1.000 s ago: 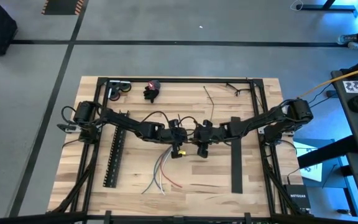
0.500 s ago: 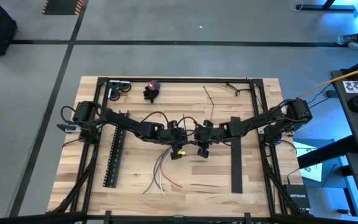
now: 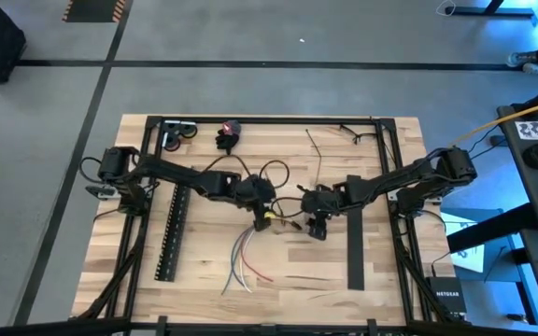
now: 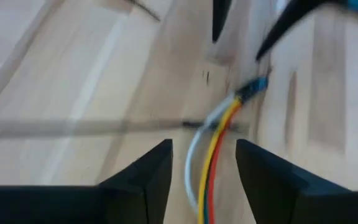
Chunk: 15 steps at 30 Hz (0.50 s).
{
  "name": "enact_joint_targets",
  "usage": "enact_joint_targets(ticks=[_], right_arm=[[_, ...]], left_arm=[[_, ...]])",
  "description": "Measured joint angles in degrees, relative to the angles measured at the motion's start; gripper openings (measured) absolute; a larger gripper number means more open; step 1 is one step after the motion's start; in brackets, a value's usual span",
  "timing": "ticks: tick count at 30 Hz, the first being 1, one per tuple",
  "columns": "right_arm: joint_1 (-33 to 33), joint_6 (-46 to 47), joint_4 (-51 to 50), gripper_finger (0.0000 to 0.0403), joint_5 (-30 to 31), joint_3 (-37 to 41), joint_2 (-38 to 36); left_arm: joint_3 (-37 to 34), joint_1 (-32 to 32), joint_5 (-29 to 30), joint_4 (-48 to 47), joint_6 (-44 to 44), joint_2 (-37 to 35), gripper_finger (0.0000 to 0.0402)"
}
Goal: Ziptie cables
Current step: Wrap the cable wires with the black zip tie
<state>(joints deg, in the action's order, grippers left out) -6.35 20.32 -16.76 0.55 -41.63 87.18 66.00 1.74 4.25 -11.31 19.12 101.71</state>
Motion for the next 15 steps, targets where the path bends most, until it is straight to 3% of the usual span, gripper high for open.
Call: enact_joint_targets(ticks=[8, 15], right_arm=[[0.0, 0.5, 0.1, 0.0207, 5.9, 0.0, -2.9], [0.0, 1.9, 2.5, 0.0207, 6.8, 0.0, -3.0]], left_arm=[[0.0, -1.7, -8.8, -0.6, -1.2, 4.9, 0.0162], [-0.6, -2.2, -7.4, 0.8, 3.8, 5.5, 0.0162]])
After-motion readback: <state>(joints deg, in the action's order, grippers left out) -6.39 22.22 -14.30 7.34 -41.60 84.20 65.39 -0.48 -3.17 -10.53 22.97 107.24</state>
